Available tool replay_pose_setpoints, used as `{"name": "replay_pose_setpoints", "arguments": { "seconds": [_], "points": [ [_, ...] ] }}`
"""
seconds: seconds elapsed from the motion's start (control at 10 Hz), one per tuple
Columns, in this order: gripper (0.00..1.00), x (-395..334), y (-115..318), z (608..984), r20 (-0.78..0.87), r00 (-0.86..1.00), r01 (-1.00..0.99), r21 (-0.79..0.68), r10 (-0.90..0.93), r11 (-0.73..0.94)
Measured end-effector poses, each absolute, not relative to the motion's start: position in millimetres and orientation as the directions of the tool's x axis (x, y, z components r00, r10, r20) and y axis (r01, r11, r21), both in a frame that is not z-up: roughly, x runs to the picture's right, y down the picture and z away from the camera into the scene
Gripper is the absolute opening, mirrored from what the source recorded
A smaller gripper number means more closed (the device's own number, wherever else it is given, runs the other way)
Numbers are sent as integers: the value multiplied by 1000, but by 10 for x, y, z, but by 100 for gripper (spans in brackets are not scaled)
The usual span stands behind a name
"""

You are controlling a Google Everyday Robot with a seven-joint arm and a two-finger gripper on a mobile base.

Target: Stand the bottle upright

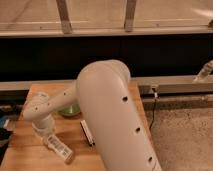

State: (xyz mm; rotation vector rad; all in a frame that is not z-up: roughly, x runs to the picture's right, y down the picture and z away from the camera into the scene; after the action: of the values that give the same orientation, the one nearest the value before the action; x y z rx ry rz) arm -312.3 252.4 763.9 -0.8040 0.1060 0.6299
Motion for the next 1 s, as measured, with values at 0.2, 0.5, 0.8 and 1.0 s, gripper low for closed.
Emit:
{"name": "replay_pose_setpoints", "arguments": {
  "seconds": [0.2, 0.5, 0.8, 1.0],
  "points": [
    [2, -3123, 2383, 7586, -303, 813, -563, -628, 497, 537],
    [2, -3115, 2096, 7492, -263, 817, -553, -606, 513, 571],
    [2, -3087, 1681, 7297, -201, 819, -540, -585, 538, 605],
    [2, -3098, 1404, 7200, -148, 821, -526, -571, 551, 631]
  ]
}}
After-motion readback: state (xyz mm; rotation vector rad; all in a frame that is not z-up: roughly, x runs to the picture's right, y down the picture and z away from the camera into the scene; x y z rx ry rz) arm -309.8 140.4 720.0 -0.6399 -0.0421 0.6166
